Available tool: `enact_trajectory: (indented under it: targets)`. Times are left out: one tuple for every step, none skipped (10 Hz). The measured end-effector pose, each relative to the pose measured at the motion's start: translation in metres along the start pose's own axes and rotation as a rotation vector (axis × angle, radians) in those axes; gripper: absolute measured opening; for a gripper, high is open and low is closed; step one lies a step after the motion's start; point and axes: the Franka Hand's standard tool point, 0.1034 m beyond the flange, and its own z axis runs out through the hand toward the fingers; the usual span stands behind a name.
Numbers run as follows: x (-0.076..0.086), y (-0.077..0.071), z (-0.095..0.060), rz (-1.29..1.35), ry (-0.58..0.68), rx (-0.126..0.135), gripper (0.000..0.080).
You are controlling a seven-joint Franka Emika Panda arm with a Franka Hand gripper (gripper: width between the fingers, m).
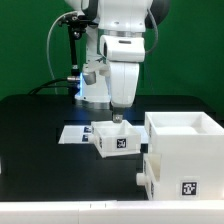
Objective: Assemble drawer
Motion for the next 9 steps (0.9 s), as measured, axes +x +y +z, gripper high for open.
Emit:
enact_trajectory:
  targets:
    - [-0.002, -0.003, 0.001, -0.014, 0.0, 0.008, 0.0649]
    - [-0.009, -0.017, 0.009, -0.051, 0.001, 0.052, 0.0649]
    - [-0.013, -0.032, 0.017, -0.07, 0.006, 0.081, 0.0649]
    - [-0.016, -0.043, 0.024, -0.131, 0.018, 0.095, 0.0649]
    - [-0.02, -0.052, 0.031, -0.164, 0.033, 0.094, 0.0649]
    - [-0.023, -0.057, 0.036, -0.155, 0.039, 0.106, 0.0649]
    - [-0.025, -0.06, 0.04, -0.149, 0.043, 0.116, 0.0649]
    - [-0.025, -0.063, 0.045, -0.146, 0.048, 0.128, 0.0649]
    - [-0.025, -0.067, 0.05, -0.142, 0.054, 0.141, 0.0649]
